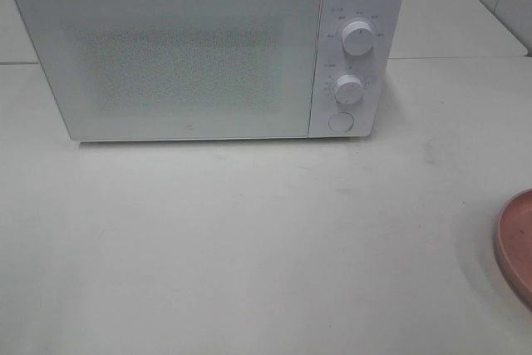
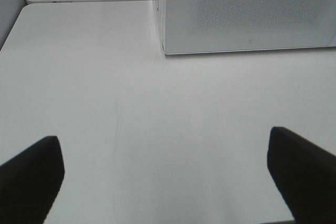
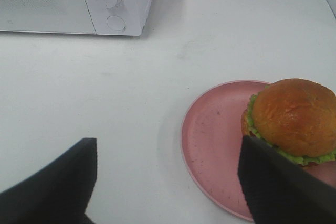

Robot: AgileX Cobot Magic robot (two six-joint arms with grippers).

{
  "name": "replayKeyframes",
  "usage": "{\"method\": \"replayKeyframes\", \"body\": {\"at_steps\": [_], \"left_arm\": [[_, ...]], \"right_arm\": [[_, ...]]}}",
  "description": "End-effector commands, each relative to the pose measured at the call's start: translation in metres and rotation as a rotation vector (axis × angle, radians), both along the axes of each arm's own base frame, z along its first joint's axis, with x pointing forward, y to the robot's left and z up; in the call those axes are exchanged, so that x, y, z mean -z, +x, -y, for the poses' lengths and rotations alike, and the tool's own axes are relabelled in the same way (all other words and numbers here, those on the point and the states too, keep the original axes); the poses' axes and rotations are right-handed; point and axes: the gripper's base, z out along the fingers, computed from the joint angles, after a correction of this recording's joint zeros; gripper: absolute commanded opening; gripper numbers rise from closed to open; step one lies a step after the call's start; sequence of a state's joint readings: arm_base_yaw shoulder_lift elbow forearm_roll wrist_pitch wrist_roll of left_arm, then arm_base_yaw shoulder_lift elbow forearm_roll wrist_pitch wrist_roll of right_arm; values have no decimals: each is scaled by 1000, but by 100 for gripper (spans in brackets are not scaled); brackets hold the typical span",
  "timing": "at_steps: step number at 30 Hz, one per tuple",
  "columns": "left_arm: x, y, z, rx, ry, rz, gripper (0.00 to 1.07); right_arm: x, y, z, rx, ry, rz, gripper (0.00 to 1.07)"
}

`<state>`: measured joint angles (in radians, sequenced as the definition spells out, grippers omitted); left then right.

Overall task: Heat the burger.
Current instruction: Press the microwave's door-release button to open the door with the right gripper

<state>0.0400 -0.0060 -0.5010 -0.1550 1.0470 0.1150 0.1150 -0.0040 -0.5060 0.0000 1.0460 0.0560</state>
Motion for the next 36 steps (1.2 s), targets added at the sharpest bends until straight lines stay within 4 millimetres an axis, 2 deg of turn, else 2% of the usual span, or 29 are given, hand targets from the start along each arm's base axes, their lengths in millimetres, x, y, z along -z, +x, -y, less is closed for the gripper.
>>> {"method": "replayKeyframes", "body": {"at_steps": [1,14,20,21,26,36], "left_arm": [[1,-3,0,0,0,31,103],[1,-3,0,0,0,31,103],[1,-3,0,0,0,31,103],[1,-3,0,0,0,31,103],[1,-3,0,0,0,31,103],[1,-3,0,0,0,31,103]], "right_arm": [[-1,-3,0,0,8,37,72],[-1,-3,0,0,8,37,72],[-13,-1,-1,0,19,61,77],[-20,5,-1,2,16,66,78],[-27,23,-3,3,15,61,77],[-32,57,-6,4,3,24,77]]}}
